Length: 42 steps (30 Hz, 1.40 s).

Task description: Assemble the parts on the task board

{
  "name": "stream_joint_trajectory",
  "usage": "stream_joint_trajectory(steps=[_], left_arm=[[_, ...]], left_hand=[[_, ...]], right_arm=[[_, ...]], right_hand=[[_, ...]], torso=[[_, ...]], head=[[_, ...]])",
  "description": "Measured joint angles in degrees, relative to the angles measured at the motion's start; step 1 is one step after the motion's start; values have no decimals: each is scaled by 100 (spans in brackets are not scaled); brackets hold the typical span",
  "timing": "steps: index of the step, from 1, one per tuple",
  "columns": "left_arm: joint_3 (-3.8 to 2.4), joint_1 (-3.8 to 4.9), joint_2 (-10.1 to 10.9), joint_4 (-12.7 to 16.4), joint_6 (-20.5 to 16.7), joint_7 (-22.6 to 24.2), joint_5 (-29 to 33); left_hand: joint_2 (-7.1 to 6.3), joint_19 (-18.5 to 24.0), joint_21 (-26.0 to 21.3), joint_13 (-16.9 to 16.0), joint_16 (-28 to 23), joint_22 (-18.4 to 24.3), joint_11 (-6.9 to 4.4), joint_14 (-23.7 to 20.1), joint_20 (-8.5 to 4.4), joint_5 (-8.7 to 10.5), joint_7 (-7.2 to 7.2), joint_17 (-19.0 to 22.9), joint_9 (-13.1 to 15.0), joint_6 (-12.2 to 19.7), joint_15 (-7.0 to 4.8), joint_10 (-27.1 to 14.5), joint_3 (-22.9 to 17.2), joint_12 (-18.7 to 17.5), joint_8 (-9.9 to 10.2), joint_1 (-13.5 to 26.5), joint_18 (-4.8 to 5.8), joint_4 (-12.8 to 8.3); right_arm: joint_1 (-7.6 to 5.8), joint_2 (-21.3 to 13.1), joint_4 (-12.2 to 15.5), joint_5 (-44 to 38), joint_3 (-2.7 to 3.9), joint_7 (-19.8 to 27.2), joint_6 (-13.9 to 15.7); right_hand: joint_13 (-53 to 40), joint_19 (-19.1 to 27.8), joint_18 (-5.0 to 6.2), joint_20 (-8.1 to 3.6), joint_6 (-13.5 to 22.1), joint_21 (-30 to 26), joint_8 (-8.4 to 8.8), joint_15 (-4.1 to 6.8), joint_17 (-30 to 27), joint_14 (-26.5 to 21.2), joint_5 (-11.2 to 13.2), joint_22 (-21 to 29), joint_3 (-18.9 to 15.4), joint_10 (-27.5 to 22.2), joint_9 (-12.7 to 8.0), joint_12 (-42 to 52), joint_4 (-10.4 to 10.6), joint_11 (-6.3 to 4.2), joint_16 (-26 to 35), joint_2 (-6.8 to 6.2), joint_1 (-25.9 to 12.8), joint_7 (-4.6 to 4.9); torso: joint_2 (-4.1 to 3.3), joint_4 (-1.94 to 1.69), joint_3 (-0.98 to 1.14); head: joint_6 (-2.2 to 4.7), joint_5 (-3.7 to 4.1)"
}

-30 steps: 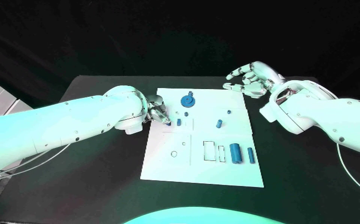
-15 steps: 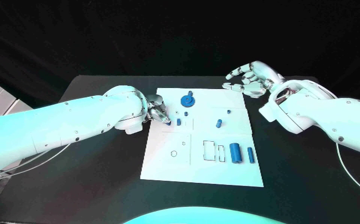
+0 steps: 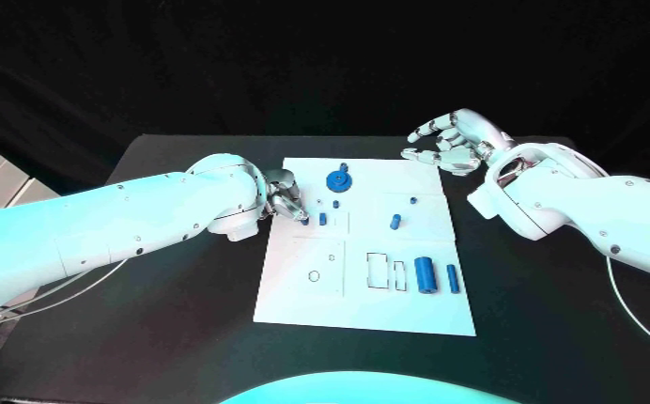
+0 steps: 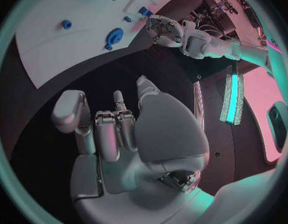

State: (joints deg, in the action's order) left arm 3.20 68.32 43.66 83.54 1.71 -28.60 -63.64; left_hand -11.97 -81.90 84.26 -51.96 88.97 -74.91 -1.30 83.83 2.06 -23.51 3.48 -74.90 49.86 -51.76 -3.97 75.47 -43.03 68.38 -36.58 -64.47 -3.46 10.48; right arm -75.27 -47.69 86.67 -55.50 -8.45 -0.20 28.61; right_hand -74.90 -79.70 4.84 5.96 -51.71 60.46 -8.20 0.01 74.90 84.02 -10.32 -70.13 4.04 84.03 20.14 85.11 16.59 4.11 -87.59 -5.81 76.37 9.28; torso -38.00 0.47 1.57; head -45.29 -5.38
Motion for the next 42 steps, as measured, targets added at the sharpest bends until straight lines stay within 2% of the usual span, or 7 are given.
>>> stream_joint_trajectory(steps=[26,42], left_arm=[[2,-22,-25,-25,54,0,-153],[0,-29,-69,-87,76,4,-173]], left_hand=[[7,0,0,9,0,0,1,0,0,4,0,0,6,0,0,-1,0,0,-22,-7,0,0],[6,0,0,14,0,1,1,0,0,9,1,-4,10,-37,0,0,0,-1,-21,-7,0,0]], right_arm=[[10,2,-13,0,-2,-8,-15],[10,4,-13,-1,-3,-9,-18]], right_hand=[[0,0,0,0,0,0,0,0,4,0,0,0,0,0,0,0,0,0,0,0,0,0],[-4,0,0,0,0,0,0,0,3,0,0,-1,0,0,0,0,0,0,0,0,0,0]], torso=[[0,1,1],[2,1,-1]], head=[[-42,4],[-39,7]])
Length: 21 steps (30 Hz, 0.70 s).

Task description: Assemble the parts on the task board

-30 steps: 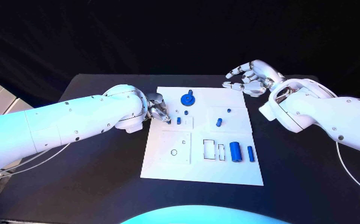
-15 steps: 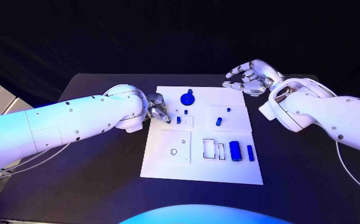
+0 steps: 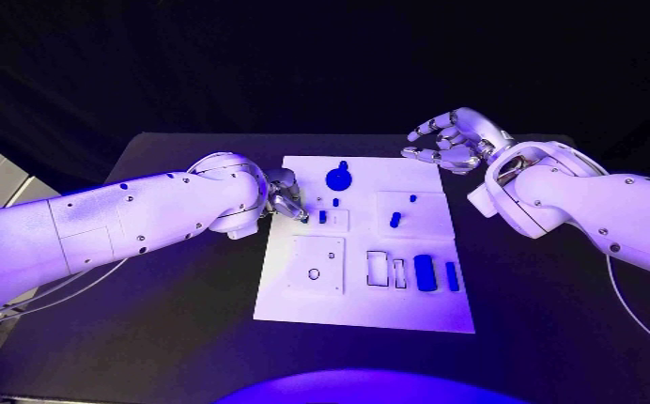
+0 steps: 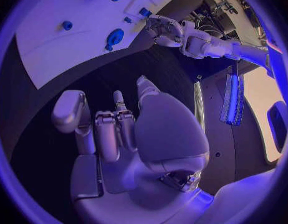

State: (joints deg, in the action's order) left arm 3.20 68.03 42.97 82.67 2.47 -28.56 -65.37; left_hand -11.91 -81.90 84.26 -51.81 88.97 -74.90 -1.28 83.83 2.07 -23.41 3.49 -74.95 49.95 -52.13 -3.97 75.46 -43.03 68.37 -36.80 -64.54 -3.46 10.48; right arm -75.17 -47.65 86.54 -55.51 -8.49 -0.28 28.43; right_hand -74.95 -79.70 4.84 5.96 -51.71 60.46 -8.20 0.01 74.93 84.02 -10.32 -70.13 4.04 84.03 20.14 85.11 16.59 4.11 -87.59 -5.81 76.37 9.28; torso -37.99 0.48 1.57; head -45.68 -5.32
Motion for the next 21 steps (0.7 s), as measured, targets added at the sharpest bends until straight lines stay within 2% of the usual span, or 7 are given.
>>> stream_joint_trajectory(steps=[21], left_arm=[[26,-6,-129,-179,6,41,109]], left_hand=[[23,0,0,7,26,0,-4,0,0,-7,-13,1,0,-97,1,44,16,-2,-27,78,0,-16]], right_arm=[[1,-8,1,0,0,0,-2]], right_hand=[[1,0,0,0,0,0,0,0,-1,0,0,14,-16,0,0,0,16,0,0,0,0,0]], torso=[[0,3,4]], head=[[-37,32]])
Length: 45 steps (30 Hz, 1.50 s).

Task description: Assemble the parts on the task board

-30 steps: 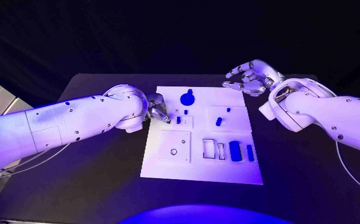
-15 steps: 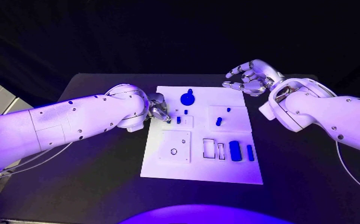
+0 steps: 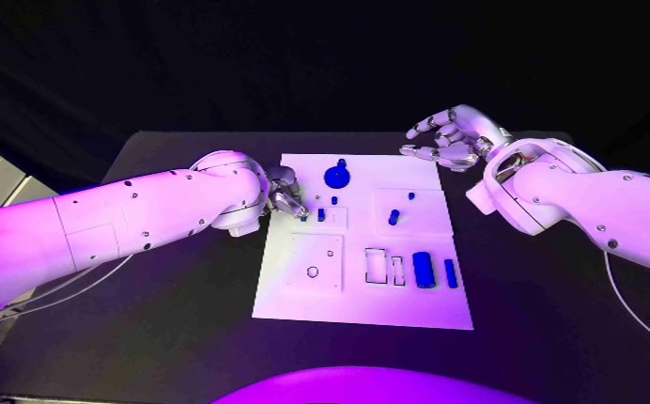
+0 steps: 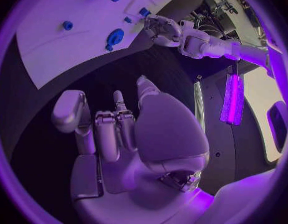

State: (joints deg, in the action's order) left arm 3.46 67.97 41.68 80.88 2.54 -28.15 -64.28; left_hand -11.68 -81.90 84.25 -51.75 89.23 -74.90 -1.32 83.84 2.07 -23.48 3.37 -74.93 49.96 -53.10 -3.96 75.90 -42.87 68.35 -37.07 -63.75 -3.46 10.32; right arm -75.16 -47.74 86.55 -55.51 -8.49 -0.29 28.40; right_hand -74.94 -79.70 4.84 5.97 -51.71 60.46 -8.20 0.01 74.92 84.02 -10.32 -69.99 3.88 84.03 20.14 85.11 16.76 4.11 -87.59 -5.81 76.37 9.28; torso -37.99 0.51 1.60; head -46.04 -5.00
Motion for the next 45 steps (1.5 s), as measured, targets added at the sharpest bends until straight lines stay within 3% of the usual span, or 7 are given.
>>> stream_joint_trajectory(steps=[7,8,13,18,41,43,45], left_arm=[[3,-4,-10,-33,-11,13,46],[3,-5,-11,-38,-14,15,54],[6,-8,-15,-76,-37,16,100],[13,-16,-15,-116,-60,12,135],[9,-30,3,-147,-135,21,249],[5,-35,13,-139,-144,28,255],[3,-40,29,-120,-164,37,260]], left_hand=[[-45,0,0,84,0,0,-34,22,0,34,-59,0,39,-24,-23,34,89,-58,0,189,0,-91],[-56,0,0,91,0,0,-51,22,0,71,-75,0,46,-22,-23,51,-44,-77,-1,262,0,-286],[-106,0,0,91,0,0,-62,21,0,122,-155,1,-7,-87,-66,62,118,-78,61,479,0,-455],[-153,0,0,83,0,0,-63,21,0,116,-184,1,-84,-145,-66,60,640,-78,148,610,0,-139],[-206,0,-22,14,-1,0,-63,21,0,185,-162,2,-94,-202,-65,60,1510,-78,193,555,0,363],[-206,0,-22,7,-1,0,-62,21,0,340,-162,2,-90,-202,-65,60,1643,-59,193,555,0,457],[-206,0,-22,10,-1,0,-39,21,0,1133,-163,2,-80,-201,-65,35,2016,-58,193,555,0,608]], right_arm=[[0,1,-4,0,0,0,0],[1,1,-5,0,0,0,0],[2,1,-8,0,0,1,0],[4,1,-12,0,0,3,2],[6,0,-16,2,-1,3,5],[6,-1,-16,2,-1,3,5],[7,-3,-16,2,-1,3,5]], right_hand=[[1,0,0,0,0,-24,0,0,0,0,0,0,0,0,0,0,0,0,22,0,0,0],[1,0,0,0,0,-24,0,0,0,0,0,0,0,0,0,0,0,0,22,0,0,0],[1,0,0,0,0,-24,0,0,-1,0,0,6,0,0,0,0,0,0,22,0,0,0],[1,0,0,0,0,-24,0,0,-1,0,0,6,0,0,0,-23,0,0,22,0,0,0],[2,0,0,0,0,-24,0,0,-2,0,0,6,0,0,0,-23,0,0,22,0,0,0],[2,0,0,0,0,-24,0,0,-2,0,0,6,0,0,0,-23,0,0,22,0,0,0],[2,0,0,0,0,-24,0,0,-2,0,0,6,0,0,0,-23,0,0,22,0,0,0]], torso=[[2,-7,-1],[2,-7,-1],[4,-4,-2],[4,-3,-2],[-2,-1,-3],[-2,-1,-3],[-3,-1,-3]], head=[[-2,7],[-2,7],[-2,2],[-2,-2],[5,1],[5,5],[5,14]])
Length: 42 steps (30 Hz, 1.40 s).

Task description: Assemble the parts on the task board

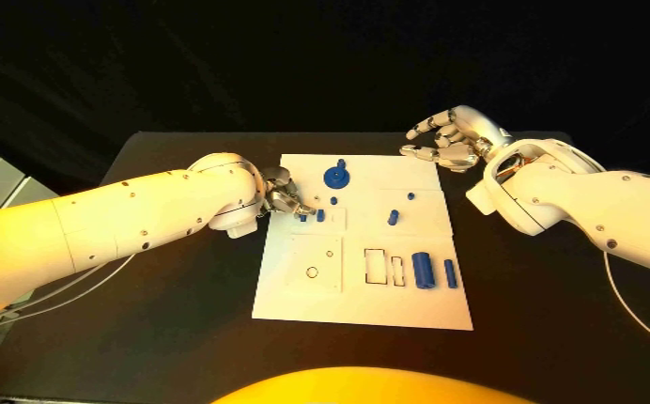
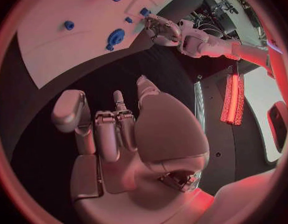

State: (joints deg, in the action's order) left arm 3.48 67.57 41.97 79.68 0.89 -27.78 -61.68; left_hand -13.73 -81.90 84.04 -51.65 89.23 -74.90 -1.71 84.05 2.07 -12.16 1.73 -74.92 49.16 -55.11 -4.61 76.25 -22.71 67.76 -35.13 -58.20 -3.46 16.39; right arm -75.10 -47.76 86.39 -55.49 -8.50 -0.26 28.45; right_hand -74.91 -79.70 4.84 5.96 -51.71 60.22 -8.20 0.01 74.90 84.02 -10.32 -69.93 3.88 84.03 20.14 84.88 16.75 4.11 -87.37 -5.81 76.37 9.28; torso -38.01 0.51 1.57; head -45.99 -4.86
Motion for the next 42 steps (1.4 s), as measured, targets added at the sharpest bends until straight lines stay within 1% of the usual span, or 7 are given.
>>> stream_joint_trajectory(steps=[4,13,23,29,32,34,42], left_arm=[[-5,-12,37,40,-58,17,9],[-80,-31,117,120,-224,27,27],[-295,-12,264,307,-373,68,30],[-331,14,268,361,-548,498,219],[-314,19,226,360,-722,962,317],[-274,21,184,353,-870,1311,331],[-77,0,-78,152,-1400,2387,-182]], left_hand=[[249,0,-23,28,0,0,-12,0,0,441,32,0,20,32,0,-51,713,0,1,14,0,47],[423,32,-68,123,0,-1,7,0,-32,444,73,0,21,115,0,-112,1103,0,-16,-30,0,44],[612,198,-213,314,-71,-3,52,0,10,371,119,1,19,314,0,-321,1221,-134,-12,-271,0,52],[740,1178,-1062,1672,-614,1174,396,-14,237,330,483,5,-265,1021,323,-1715,952,-1025,359,-1172,-225,29],[539,2667,-2457,2047,-1781,2865,652,-1208,434,330,735,1578,-600,1352,563,-2553,475,-1548,626,-1788,-625,23],[279,3161,-3209,2509,-2830,3407,826,-2372,624,330,863,2779,-954,1640,741,-2988,44,-2096,856,-2241,-626,-1],[-80,3099,-3769,3532,-3506,3792,972,-2866,747,351,849,3686,-1654,1897,884,-3328,-471,-3112,984,-2739,-626,-204]], right_arm=[[1,-4,1,0,0,0,0],[3,-5,5,0,-1,-1,1],[4,-6,7,0,-1,-2,2],[4,-4,5,0,-1,-2,4],[4,-4,4,0,-1,-2,5],[4,-7,4,0,-1,-2,6],[5,-11,2,0,-1,4,10]], right_hand=[[0,0,0,0,0,-17,0,0,0,0,0,6,0,0,0,0,0,0,0,1,-1,0],[0,0,0,0,0,-26,0,0,0,0,0,13,0,0,0,0,0,0,0,23,-23,0],[1,0,0,0,0,-26,0,0,5,0,0,12,0,0,0,0,0,0,0,23,-23,0],[1,0,0,0,0,-26,0,0,4,0,0,17,0,0,0,0,0,0,0,23,-23,0],[1,0,0,0,0,-27,0,0,4,0,0,18,0,0,0,0,0,0,0,23,-22,0],[1,1,5,-1,0,-67,0,0,4,0,0,35,0,0,0,0,0,0,0,22,-22,0],[1,21,89,-21,0,-69,0,0,3,0,0,43,0,0,0,0,0,0,0,22,-22,0]], torso=[[-1,0,-2],[0,4,2],[7,-2,7],[9,-2,7],[8,-1,5],[6,-3,4],[4,-10,-3]], head=[[5,13],[17,31],[37,49],[60,52],[73,65],[85,80],[113,102]])
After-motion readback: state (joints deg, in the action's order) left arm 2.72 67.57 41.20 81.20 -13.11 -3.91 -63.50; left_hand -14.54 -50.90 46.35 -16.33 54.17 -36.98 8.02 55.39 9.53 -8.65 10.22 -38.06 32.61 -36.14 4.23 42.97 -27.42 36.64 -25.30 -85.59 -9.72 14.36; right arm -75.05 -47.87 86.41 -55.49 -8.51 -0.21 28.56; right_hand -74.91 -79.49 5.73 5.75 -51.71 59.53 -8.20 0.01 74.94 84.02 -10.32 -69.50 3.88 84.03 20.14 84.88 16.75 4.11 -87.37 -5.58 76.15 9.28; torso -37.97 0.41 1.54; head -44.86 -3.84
